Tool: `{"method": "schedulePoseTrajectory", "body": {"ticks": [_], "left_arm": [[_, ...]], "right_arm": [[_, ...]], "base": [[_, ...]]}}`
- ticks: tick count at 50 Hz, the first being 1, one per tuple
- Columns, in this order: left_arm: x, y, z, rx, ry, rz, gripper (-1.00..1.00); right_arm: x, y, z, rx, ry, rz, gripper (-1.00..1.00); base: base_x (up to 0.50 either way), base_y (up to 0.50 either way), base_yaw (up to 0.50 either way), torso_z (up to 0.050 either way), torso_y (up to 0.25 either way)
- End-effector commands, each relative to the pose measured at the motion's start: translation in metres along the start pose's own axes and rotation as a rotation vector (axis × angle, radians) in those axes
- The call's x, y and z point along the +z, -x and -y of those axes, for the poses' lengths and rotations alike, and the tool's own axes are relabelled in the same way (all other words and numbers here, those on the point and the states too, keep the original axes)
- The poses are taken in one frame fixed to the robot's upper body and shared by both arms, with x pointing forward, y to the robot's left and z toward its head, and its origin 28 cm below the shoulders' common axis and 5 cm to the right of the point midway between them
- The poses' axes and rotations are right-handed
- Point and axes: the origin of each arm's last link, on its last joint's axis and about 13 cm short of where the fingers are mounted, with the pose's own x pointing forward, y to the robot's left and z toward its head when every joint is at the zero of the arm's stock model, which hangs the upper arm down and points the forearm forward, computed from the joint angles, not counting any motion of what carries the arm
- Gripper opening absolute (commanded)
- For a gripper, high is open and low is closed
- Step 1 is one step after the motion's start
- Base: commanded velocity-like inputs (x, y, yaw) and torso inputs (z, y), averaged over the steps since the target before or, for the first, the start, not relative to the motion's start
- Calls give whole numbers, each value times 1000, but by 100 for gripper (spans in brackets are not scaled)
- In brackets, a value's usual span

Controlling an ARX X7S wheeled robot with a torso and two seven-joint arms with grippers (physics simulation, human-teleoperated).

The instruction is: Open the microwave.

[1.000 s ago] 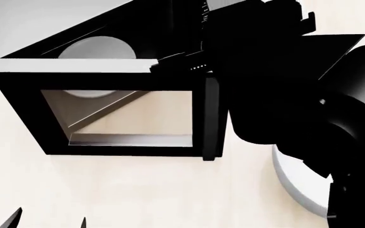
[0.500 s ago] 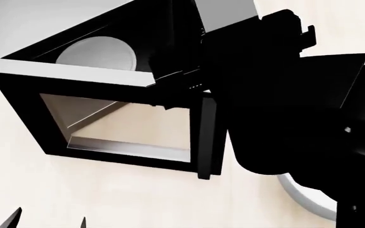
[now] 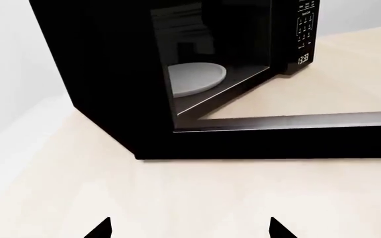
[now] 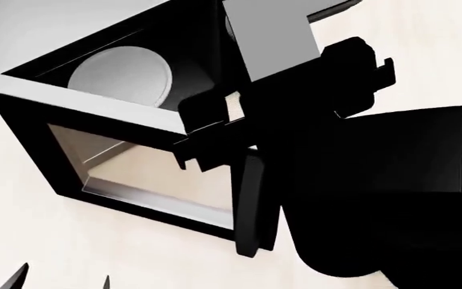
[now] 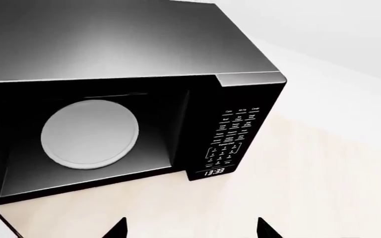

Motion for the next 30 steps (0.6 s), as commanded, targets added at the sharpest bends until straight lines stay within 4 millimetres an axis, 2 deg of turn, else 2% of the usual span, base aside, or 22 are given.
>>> {"method": "schedulePoseTrajectory", "body": {"ticks": [1, 30], "left_arm": [[0, 0, 1, -4, -1, -1, 100], [0, 1, 1, -7, -4, -4, 100]], "right_arm": [[-7, 17, -17, 184, -14, 7, 100], [-22, 42, -34, 251, 5, 35, 100]], "base": [[0, 0, 0, 0, 0], [0, 0, 0, -1, -2]]}}
